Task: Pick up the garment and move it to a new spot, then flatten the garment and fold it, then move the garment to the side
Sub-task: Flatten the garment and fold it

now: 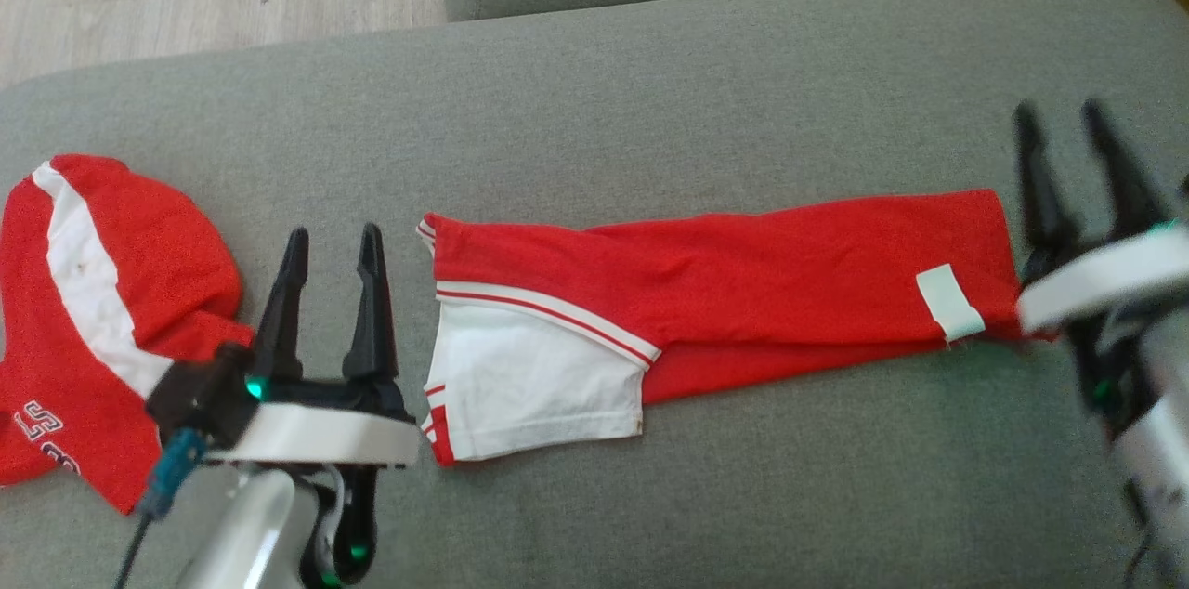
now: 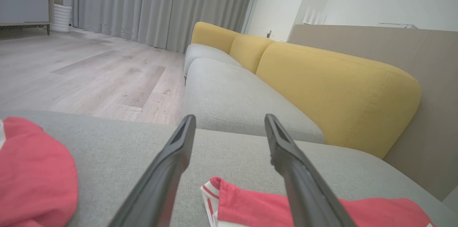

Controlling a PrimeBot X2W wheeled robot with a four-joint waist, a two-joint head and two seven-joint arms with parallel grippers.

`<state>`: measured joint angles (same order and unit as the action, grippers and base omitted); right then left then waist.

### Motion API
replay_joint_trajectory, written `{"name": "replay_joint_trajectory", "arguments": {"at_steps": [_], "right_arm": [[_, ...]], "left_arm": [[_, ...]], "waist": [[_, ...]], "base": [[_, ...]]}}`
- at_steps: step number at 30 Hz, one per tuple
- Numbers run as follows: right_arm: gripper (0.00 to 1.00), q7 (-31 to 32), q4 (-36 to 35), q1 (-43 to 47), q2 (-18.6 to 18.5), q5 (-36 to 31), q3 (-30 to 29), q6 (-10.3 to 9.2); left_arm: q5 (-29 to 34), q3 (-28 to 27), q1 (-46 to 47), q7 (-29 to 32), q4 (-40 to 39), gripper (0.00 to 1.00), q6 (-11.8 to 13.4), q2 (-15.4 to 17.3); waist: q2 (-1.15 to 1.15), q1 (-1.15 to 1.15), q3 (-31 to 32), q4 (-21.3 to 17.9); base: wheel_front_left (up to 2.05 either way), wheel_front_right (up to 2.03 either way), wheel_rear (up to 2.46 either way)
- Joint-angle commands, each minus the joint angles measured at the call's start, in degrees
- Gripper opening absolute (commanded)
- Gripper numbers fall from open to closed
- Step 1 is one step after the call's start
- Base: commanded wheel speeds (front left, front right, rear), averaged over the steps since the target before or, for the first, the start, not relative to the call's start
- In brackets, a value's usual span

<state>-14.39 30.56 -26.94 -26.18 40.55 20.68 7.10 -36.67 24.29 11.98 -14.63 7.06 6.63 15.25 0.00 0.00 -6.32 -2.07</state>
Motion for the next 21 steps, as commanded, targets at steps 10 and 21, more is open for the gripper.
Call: {"name": "replay_joint_trajectory", "arguments": {"at_steps": [10, 21], "right_arm": [[1.0, -0.6, -3.7, 8.0, 7.2, -15.9, -12.9, 0.39], [1.0, 4.0, 9.3, 2.2, 10.4, -22.2, -21.5, 0.39]], "left_arm": [[8.7, -10.1, 0.2, -0.4, 2.3, 1.0, -8.2, -6.1], [13.6, -11.7, 1.2, -0.4, 5.9, 1.0, -12.6, -9.8]], "waist": [[0.0, 0.0, -0.5, 0.6], [0.0, 0.0, -2.6, 2.2]], "base": [[0.0, 0.0, 0.0], [0.0, 0.0, 0.0]]}}
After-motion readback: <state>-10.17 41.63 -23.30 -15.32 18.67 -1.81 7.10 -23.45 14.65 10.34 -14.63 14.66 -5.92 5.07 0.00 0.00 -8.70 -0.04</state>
